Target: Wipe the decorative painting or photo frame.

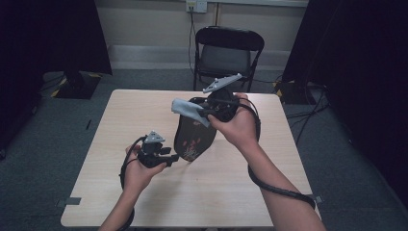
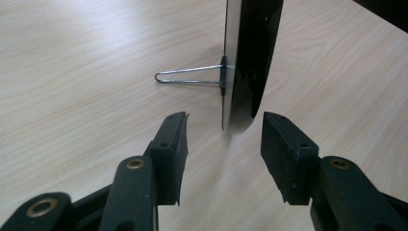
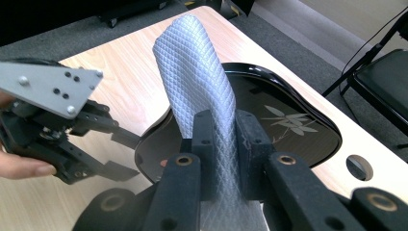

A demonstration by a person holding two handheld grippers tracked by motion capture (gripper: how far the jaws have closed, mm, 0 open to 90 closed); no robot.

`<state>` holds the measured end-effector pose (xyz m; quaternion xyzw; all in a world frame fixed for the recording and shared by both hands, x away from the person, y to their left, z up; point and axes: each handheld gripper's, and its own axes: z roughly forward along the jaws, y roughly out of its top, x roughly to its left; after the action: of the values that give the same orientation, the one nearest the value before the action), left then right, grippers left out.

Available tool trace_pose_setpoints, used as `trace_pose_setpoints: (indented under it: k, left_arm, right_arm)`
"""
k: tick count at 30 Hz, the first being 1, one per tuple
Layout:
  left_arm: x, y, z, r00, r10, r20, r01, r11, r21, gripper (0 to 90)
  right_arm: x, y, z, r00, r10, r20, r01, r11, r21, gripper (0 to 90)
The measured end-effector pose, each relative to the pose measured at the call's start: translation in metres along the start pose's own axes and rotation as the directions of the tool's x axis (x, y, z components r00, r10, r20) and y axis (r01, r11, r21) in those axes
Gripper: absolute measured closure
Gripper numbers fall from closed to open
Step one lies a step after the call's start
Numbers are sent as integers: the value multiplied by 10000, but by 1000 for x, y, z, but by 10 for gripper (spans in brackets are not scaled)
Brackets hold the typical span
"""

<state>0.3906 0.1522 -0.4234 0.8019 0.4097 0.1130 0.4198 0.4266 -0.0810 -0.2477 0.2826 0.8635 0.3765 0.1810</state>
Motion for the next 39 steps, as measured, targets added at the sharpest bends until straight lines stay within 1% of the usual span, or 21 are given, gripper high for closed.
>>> trace_pose_setpoints:
  k: [1,3,4,5,6,7,8,9,10,11,13,16,17,20,22,23,25,32,33,34,39]
  left_arm:
    - [-1,1,3,9999,-103,126,104,9999,-79,529]
    - [-2,3,4,10000,31,28,-31,9999,-150,537]
    - [-2,3,4,10000,31,28,-31,9999,-150,561]
    - [-2,4,4,10000,41,3,-41,9999,-92,561]
    - [-3,4,5,10000,-6,-23,5,9998,-220,593]
    - [-2,5,5,9999,59,123,-56,9998,-215,635]
    - [-2,6,5,9997,-52,241,57,9998,-183,671]
    - [-3,7,6,9998,-47,203,51,9998,-176,671]
    - [-4,8,5,9998,98,190,-94,9998,-172,711]
    - [-5,9,5,9997,-36,258,38,10000,-64,778]
    - [-5,10,5,9993,-13,374,11,10000,53,786]
    - [-4,8,4,9994,31,337,-37,9998,183,787]
    - [-3,7,1,9990,46,445,-56,9997,223,788]
    - [-1,6,-2,9984,115,549,-136,9992,386,788]
    - [3,2,-7,9978,88,651,-110,9994,335,788]
    - [3,2,-7,9978,88,651,-110,9994,335,788]
    - [6,0,-10,9978,48,662,-71,9994,349,787]
    - [8,-1,-12,9972,74,738,-104,9991,409,787]
    - [8,-1,-13,9973,85,725,-115,9991,409,787]
    - [8,-1,-13,9974,78,719,-107,9991,401,787]
    - [8,-1,-13,9971,135,749,-165,9991,399,787]
  right_arm:
    - [-1,1,-2,10000,-32,62,32,10000,-12,805]
    - [-1,2,-3,9999,-41,106,41,10000,-14,805]
    - [-1,2,-3,9999,-41,106,41,10000,-14,805]
    - [-1,2,-3,9999,-37,99,37,10000,-12,805]
    - [-1,2,-3,9999,-6,120,6,10000,8,805]
    - [-1,2,-2,9999,-25,101,25,10000,4,805]
    - [0,2,-2,9999,-27,103,28,10000,-4,805]
    - [0,2,-2,9999,-27,103,28,10000,-4,805]
    - [0,2,-2,9999,-26,126,26,10000,-12,805]
    - [0,2,-2,9999,-21,129,22,10000,-20,805]
    - [0,3,-2,9998,-35,218,36,10000,-24,805]
    - [-1,4,-3,9993,-65,366,67,10000,-57,805]
    - [-3,4,-3,9990,8,445,-4,10000,-80,806]
    - [-7,5,-4,9983,85,580,-81,9999,-74,806]
    - [-14,4,-2,9970,303,712,-300,9995,-48,806]
    - [-14,4,-2,9970,303,712,-300,9995,-48,806]
    - [-19,2,1,9964,421,732,-424,9991,23,806]
    - [-25,-5,8,9941,724,814,-733,9973,81,806]
    - [-29,-8,10,9922,825,935,-839,9964,114,806]
    - [-30,-10,10,9920,883,897,-898,9959,134,806]
    - [-36,-18,13,9896,960,1074,-991,9948,238,806]
